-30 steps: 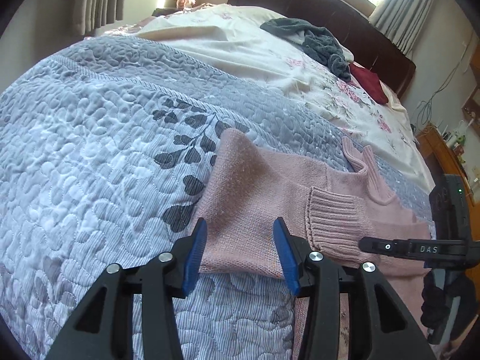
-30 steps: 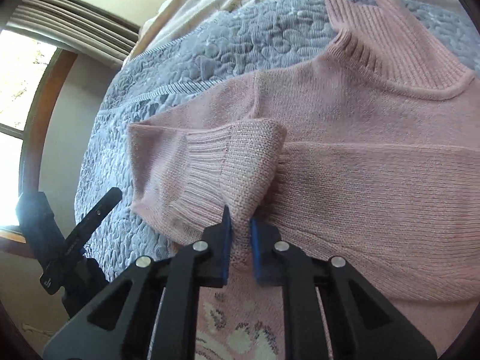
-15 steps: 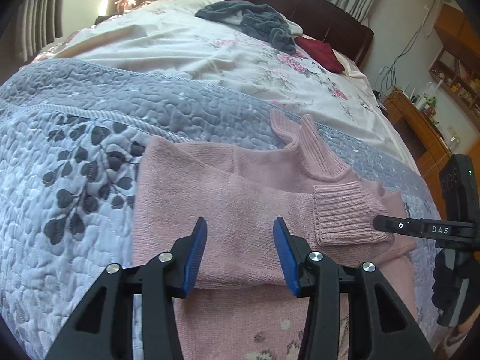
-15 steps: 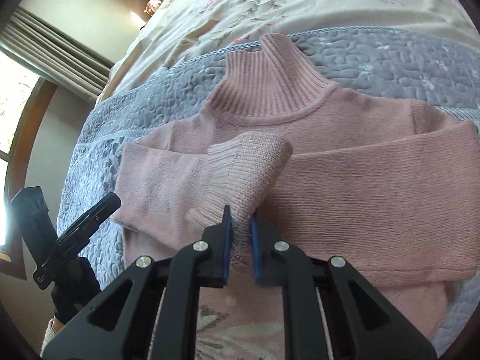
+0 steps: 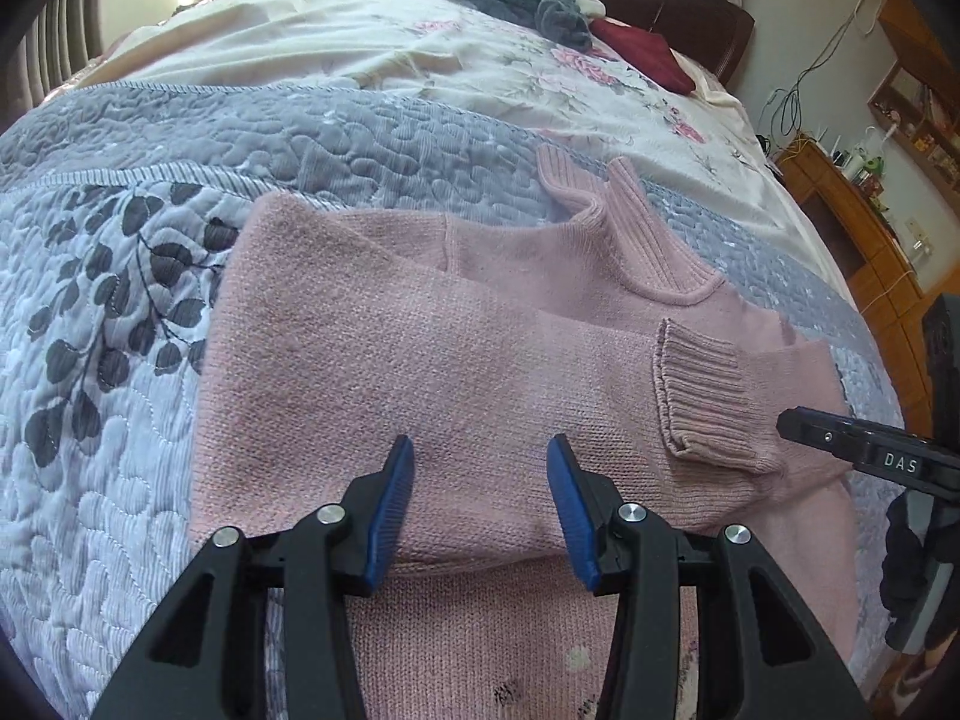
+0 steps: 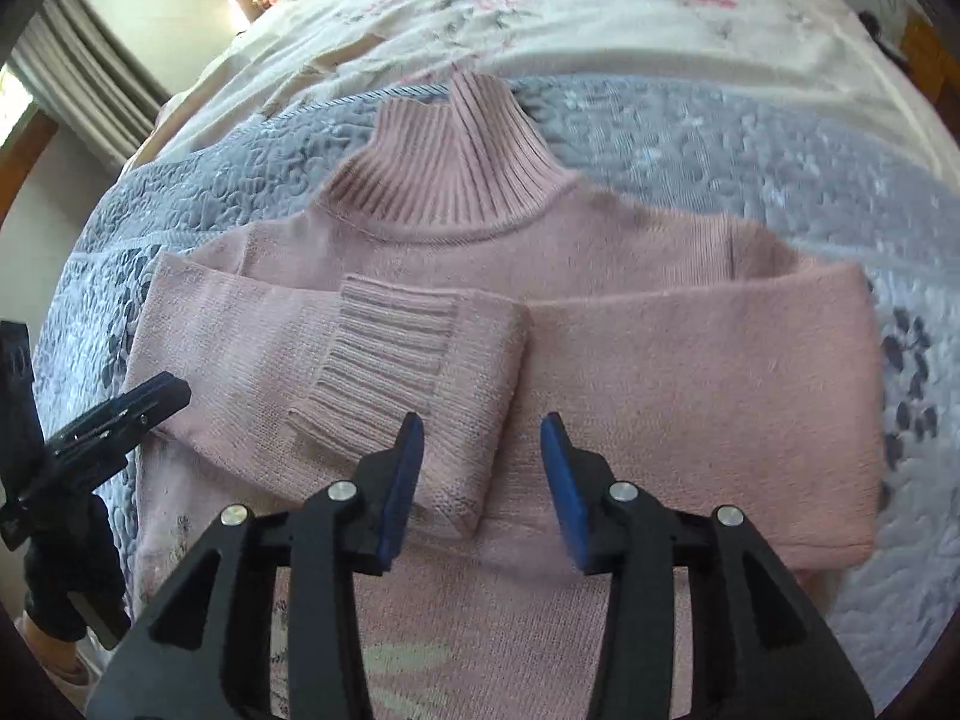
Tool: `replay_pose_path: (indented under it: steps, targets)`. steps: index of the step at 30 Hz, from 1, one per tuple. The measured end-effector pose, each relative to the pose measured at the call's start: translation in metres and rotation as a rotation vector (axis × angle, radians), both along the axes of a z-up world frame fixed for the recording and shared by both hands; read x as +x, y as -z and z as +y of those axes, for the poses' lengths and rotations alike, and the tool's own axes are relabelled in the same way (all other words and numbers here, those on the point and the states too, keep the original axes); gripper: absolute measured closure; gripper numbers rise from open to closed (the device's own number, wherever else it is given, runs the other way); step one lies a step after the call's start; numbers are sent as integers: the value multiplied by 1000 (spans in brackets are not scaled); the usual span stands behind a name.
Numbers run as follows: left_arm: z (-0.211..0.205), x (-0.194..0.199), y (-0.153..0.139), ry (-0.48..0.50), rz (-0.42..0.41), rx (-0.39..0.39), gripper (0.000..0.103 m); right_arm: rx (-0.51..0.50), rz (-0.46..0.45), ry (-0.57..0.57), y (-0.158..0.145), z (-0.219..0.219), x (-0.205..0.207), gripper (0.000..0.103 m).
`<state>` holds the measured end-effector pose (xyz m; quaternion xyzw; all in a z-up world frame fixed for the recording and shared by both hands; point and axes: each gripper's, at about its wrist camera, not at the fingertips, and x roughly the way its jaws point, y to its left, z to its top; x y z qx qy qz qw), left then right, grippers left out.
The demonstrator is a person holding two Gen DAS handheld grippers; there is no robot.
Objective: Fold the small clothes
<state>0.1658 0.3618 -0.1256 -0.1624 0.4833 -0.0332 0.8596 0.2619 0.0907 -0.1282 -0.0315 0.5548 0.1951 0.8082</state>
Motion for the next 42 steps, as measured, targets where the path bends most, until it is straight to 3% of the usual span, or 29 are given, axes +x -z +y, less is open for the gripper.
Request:
replay_pose_path:
  steps: [5, 10, 12, 14, 16, 26, 32, 38, 40, 42]
  targets:
    - [-7, 3, -2, 10, 25, 36, 53, -61, -5, -167, 1, 55, -8, 61]
    - [-4, 3, 11, 11, 53, 39, 52, -166, 23, -202, 32, 92, -2, 62]
    - [-5, 4, 14, 23, 58, 47, 52, -174, 28, -197, 39, 93, 0, 66]
    - [-7, 4, 15, 34, 57, 63, 52, -158, 18, -197, 38, 88, 0, 84]
    - [-7, 5, 16, 38, 56, 67, 52, -103, 16, -172, 29, 77, 1, 95]
    - [-8, 3, 19, 27, 43, 66, 51, 149, 1, 117, -25, -42, 10, 95]
    - [-12, 5, 20, 36, 41, 89, 48, 145, 55, 242, -7, -105, 13, 95]
    - [-21, 6, 21, 66, 44, 137, 42, 128, 168, 245, 31, -124, 1, 91]
    - [-22, 8, 17, 68, 57, 144, 42, 118, 150, 235, 25, -125, -5, 89]
    - [-20, 8, 5, 44, 49, 97, 42, 103, 96, 229, 9, -126, -8, 88]
